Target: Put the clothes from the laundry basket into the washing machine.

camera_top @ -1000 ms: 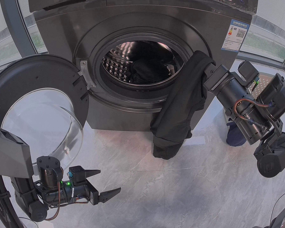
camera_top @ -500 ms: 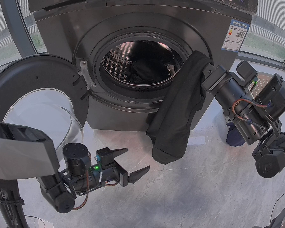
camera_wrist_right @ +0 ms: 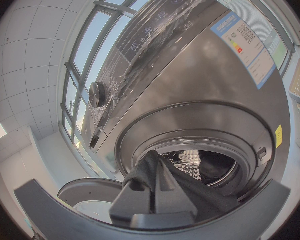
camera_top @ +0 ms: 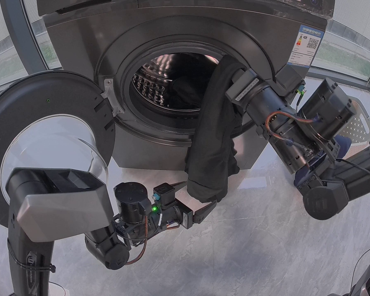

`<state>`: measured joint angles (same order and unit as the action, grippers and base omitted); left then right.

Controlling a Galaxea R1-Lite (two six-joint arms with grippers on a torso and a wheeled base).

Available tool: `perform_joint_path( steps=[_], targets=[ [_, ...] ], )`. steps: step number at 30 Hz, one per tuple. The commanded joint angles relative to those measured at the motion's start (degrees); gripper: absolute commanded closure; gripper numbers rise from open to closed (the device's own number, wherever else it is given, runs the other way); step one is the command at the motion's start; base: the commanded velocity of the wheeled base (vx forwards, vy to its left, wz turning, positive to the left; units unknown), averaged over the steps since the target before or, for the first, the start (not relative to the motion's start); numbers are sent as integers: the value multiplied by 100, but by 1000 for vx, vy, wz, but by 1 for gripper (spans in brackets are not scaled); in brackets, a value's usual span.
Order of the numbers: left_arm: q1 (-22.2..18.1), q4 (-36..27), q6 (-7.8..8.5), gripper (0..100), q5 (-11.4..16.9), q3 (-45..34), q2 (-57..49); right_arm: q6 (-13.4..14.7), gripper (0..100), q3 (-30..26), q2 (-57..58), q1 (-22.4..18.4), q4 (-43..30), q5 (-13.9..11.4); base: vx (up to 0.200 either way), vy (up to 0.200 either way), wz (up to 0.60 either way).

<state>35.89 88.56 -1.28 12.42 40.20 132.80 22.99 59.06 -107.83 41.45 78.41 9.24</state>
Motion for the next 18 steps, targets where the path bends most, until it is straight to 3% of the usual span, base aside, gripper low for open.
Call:
perform_joint_path(
  steps=[1, 7, 11, 18],
  targets=[
    [50, 12, -30, 0, -161, 515, 510, 4, 100, 580, -344, 188, -177, 16, 0, 0, 0],
    [50, 3, -180, 0, -460, 1086, 694, 4, 100, 668, -388, 320, -203, 25, 0, 0, 0],
    [50, -50, -197, 0, -565, 1446, 861, 4, 100, 659, -388, 346, -186, 95, 0, 0, 0],
    [-12, -59, -188, 0, -1058, 1921, 1107, 4, 100, 598, -388, 346, -133, 166, 0, 0, 0]
  ],
)
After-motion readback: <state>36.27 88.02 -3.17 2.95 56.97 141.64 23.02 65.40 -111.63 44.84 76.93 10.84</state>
